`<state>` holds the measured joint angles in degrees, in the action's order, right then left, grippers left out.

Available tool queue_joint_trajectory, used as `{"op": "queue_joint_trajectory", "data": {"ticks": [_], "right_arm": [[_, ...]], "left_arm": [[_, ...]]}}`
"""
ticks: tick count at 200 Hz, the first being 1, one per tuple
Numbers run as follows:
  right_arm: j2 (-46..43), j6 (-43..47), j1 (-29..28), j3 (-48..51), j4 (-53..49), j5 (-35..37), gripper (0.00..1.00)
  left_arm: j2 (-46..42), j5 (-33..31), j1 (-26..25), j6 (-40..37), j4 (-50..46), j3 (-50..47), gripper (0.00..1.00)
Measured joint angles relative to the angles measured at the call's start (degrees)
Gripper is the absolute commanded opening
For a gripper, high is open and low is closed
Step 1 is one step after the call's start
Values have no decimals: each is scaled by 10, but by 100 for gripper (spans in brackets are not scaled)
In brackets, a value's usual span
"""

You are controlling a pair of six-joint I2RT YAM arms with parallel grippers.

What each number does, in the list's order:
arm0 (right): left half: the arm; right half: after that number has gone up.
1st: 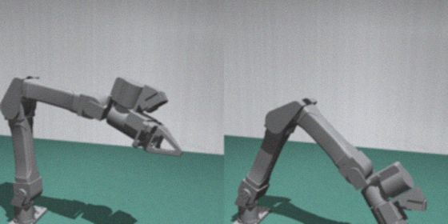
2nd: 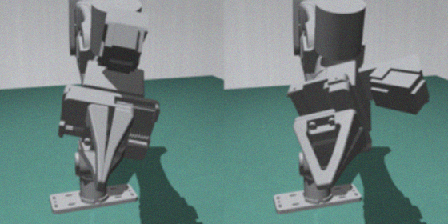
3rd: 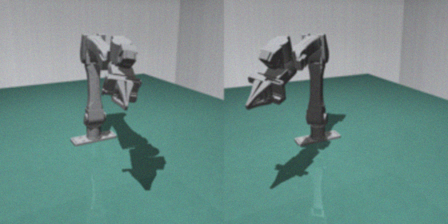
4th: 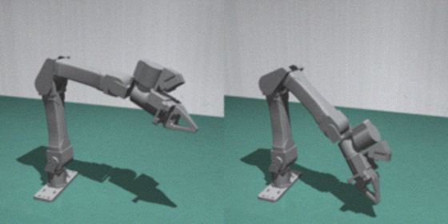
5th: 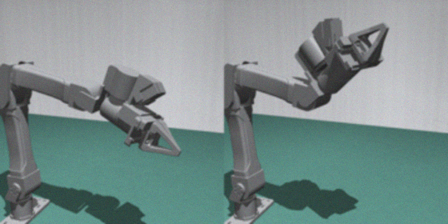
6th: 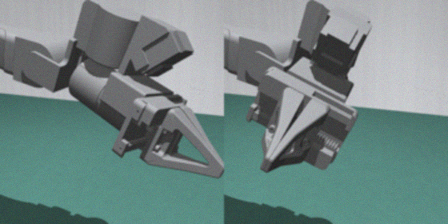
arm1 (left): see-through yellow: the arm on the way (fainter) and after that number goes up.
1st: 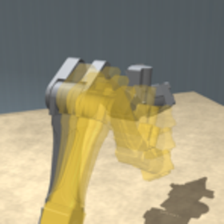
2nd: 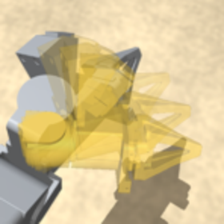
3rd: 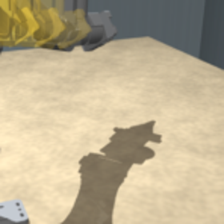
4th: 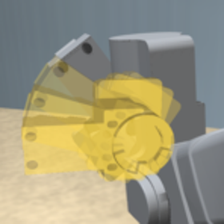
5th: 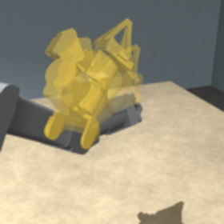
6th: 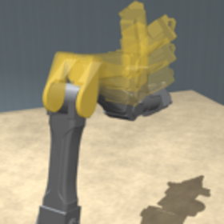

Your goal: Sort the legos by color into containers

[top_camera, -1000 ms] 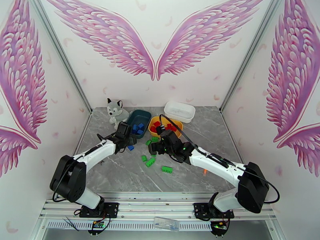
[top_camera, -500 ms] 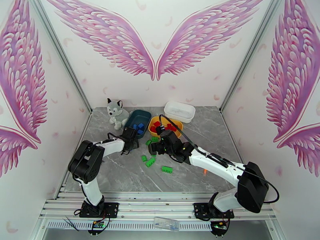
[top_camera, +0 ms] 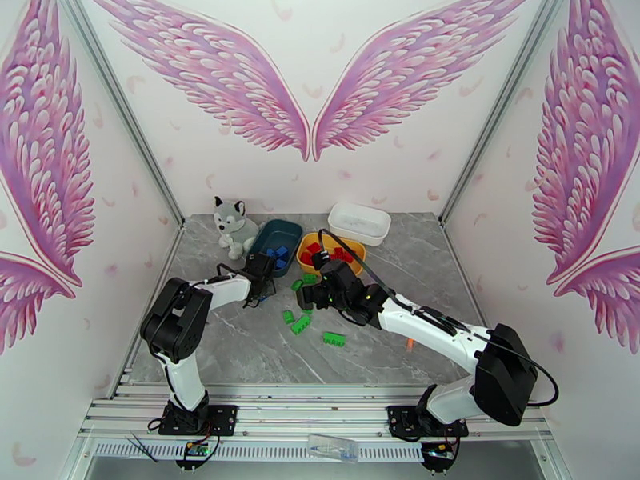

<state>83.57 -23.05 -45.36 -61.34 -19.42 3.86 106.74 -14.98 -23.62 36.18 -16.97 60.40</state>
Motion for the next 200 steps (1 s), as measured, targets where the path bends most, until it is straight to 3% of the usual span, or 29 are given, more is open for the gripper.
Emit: {"op": "queue_joint_trajectory", "data": {"ticks": [99, 150, 200], "right_arm": [[0, 0, 0, 2, 0, 0, 93], [0, 0, 0, 2, 0, 0, 92], [0, 0, 0, 2, 0, 0, 92]], "left_arm": [[-39, 21, 28, -28, 26, -52, 29], [-60, 32, 27, -31, 9, -64, 27], [-135, 34, 26, -33, -18, -36, 28]]}}
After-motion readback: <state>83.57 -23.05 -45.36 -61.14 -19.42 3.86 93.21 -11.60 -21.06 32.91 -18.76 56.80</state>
